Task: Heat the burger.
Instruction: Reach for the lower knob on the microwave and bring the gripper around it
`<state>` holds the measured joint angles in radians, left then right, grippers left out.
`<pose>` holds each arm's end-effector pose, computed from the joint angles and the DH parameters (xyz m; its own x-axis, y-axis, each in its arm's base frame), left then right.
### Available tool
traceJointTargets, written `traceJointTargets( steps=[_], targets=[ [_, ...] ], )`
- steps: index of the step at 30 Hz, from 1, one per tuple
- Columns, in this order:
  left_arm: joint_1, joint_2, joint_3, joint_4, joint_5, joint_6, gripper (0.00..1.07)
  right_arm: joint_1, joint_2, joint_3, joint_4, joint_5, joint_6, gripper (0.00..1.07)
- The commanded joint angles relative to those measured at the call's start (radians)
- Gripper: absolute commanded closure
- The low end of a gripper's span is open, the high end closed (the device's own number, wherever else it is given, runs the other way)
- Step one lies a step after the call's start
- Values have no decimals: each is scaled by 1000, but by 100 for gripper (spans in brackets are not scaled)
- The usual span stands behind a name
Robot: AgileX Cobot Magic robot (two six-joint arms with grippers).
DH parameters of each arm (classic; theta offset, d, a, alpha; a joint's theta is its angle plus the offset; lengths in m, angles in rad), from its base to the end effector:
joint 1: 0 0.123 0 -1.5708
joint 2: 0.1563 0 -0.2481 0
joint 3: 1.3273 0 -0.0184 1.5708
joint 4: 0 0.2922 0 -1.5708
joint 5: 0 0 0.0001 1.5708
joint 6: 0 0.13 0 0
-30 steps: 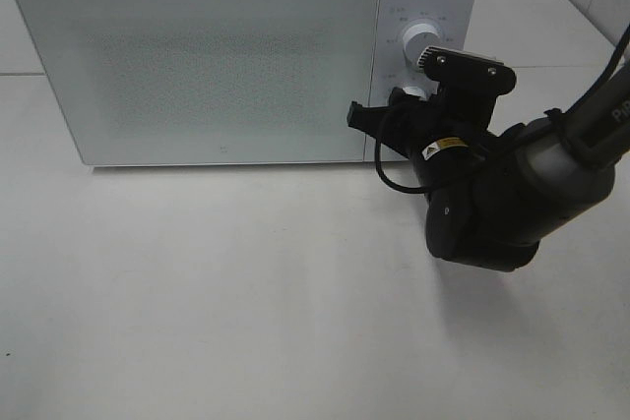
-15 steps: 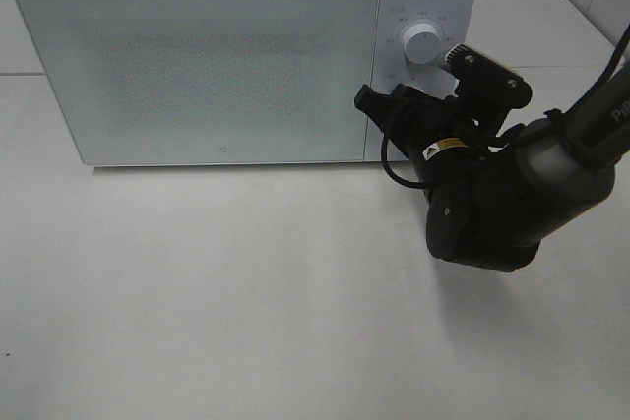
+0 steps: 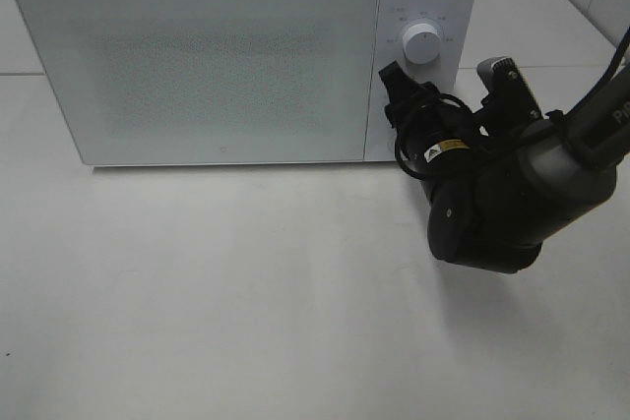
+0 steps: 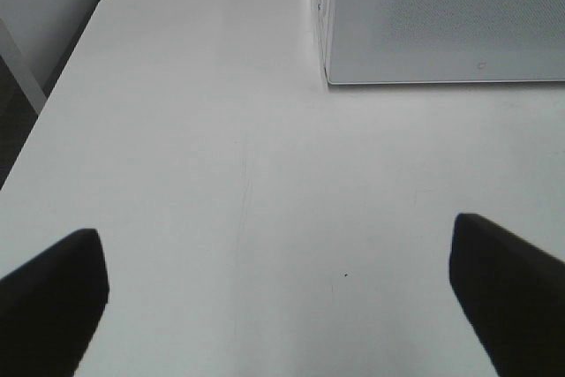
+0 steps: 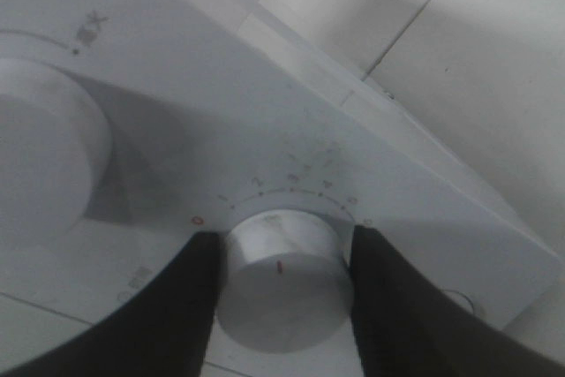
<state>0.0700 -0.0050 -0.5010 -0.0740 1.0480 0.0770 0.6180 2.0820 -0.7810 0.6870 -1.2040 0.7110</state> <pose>0.1036 -0.0011 0.2821 -0.4373 0.0093 -0.8993 0.0051 1.0000 0.0079 0.3520 0.1558 0.0395 -0.0351 0.8055 -0.5915 0.0782 0.5923 0.8019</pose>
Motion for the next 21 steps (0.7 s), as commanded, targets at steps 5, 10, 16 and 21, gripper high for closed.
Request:
traceJointTargets(
  steps=[5,10,16,21],
  targets=[
    [1,-25,4,-3,-10,-8,6,0,0,-12,-50,-104,213,104],
    [1,-25,4,-3,-10,-8,6,0,0,-12,-46,-104,333,104],
    [1,-25,4,-3,-10,-8,6,0,0,-12,-13,-104,509,105],
    [1,-25,4,-3,-10,-8,6,0,0,-12,7,-104,630,105]
  ],
)
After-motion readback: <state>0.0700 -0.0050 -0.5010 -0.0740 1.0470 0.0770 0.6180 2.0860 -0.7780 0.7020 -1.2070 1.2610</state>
